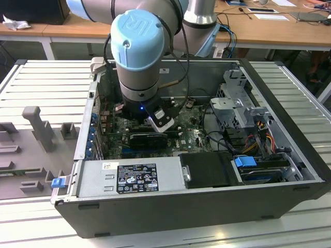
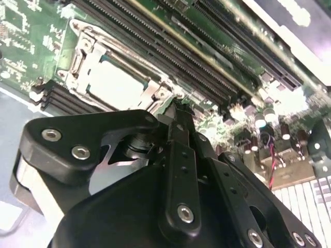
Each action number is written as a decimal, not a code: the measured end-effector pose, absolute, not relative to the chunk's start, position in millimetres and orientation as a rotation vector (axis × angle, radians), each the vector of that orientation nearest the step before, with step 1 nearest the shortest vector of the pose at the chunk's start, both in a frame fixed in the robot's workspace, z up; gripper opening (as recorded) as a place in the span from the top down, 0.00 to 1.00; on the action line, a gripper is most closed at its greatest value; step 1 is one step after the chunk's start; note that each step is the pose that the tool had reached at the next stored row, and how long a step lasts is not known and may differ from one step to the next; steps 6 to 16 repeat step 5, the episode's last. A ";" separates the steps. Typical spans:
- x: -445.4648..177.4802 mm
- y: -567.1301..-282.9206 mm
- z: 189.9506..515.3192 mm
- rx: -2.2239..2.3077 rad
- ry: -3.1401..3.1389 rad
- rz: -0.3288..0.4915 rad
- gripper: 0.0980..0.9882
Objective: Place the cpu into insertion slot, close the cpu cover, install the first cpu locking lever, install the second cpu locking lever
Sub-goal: 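Install the second cpu locking lever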
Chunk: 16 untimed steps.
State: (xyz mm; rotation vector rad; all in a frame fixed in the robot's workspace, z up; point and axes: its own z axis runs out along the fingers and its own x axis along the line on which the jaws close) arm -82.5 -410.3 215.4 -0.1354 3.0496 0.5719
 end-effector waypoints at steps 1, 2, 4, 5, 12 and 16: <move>-82.6 -410.3 218.4 -0.135 3.050 0.572 0.99; -82.5 -410.3 220.1 -0.135 3.050 0.572 0.99; -82.5 -410.2 221.0 -0.135 3.050 0.573 0.99; -82.5 -410.2 221.1 -0.135 3.050 0.573 0.99; -82.5 -410.2 221.1 -0.135 3.050 0.573 0.99; -82.5 -410.2 221.1 -0.135 3.050 0.573 0.99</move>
